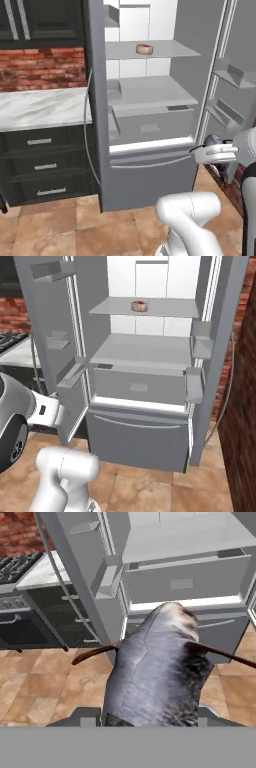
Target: Gather the sweet potato and corn from the fridge and place them on a tray on the dining counter. Then gather the fish and steak from the fridge and place them on the other tray.
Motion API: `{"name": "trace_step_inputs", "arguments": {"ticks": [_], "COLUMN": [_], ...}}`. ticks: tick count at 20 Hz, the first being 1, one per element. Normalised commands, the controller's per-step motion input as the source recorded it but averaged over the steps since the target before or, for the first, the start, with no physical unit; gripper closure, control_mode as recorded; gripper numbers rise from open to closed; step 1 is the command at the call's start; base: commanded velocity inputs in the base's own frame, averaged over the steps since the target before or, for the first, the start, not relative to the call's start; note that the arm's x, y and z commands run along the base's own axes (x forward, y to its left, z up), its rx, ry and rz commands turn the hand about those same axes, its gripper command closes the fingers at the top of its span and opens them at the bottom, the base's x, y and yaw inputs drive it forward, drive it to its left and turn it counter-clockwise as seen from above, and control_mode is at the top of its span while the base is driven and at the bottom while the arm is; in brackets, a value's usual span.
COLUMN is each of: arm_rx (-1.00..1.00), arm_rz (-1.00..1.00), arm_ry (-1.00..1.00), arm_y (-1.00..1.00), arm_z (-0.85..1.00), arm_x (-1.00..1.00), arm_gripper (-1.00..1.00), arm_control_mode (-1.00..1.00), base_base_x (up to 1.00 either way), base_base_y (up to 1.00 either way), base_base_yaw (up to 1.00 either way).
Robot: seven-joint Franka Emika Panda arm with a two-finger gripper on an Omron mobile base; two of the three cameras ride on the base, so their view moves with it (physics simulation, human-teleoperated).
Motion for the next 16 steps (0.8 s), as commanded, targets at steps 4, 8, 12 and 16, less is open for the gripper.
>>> {"name": "trace_step_inputs", "arguments": {"ticks": [4, 8, 12, 16], "arm_rx": [0.0, 0.0, 0.0, 0.0], "arm_rz": [0.0, 0.0, 0.0, 0.0], "arm_ry": [0.0, 0.0, 0.0, 0.0], "arm_y": [0.0, 0.0, 0.0, 0.0], "arm_z": [0.0, 0.0, 0.0, 0.0], "arm_x": [0.0, 0.0, 0.0, 0.0], "arm_gripper": [1.0, 1.0, 1.0, 1.0], "arm_control_mode": [1.0, 1.0, 1.0, 1.0], "base_base_x": [-0.73, -0.43, -0.13, 0.02], "base_base_y": [0.8, 0.75, 0.63, 0.57], "base_base_yaw": [0.25, 0.36, 0.46, 0.46]}}
